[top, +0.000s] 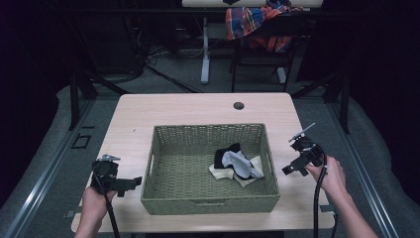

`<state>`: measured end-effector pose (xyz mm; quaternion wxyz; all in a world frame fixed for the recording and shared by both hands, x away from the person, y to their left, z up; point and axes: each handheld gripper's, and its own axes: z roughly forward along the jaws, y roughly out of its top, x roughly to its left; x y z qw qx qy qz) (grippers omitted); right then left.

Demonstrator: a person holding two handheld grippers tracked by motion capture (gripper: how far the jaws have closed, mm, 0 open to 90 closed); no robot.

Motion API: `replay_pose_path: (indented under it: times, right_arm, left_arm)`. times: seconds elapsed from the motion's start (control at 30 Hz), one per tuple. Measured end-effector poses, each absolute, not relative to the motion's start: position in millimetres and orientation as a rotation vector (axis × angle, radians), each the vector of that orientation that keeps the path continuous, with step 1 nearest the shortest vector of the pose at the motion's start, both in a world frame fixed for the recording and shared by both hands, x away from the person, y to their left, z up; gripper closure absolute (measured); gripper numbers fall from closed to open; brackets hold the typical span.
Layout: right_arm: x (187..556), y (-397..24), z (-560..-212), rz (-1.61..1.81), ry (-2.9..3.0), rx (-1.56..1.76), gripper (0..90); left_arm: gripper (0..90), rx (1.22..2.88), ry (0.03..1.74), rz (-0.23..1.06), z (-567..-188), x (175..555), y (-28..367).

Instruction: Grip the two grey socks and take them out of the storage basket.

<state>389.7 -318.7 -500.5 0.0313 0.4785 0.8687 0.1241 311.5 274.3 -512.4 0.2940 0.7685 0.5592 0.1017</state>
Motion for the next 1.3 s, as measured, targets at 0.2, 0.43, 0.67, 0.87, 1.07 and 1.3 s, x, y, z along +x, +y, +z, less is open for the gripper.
replay_pose_path:
  times: [0.2, 0.43, 0.67, 0.87, 1.07, 1.3]
  right_arm:
    - [388.5, -317.6, -500.5, 0.410, 2.651, 1.501, 0.0]
    - [390.1, -317.3, -498.9, 0.388, 2.694, 1.493, 0.0]
    - [390.4, -317.2, -493.7, 0.399, 2.687, 1.494, 0.0]
    - [389.4, -317.0, -486.0, 0.432, 2.660, 1.499, 0.0]
    - [388.3, -317.6, -477.8, 0.456, 2.657, 1.494, 0.0]
    - [387.8, -317.7, -467.9, 0.482, 2.660, 1.476, 0.0]
  left_arm:
    - [0.0, 2.043, 1.488, 0.271, -512.7, 311.5, 274.3]
    - [0.0, 2.040, 1.487, 0.274, -512.8, 311.5, 274.7]
    - [0.0, 2.039, 1.486, 0.273, -512.9, 311.4, 275.1]
    - [0.0, 2.039, 1.489, 0.270, -513.0, 311.5, 274.8]
    - [0.0, 2.039, 1.487, 0.271, -512.9, 311.4, 274.8]
    - [0.0, 2.040, 1.487, 0.273, -512.9, 311.4, 275.2]
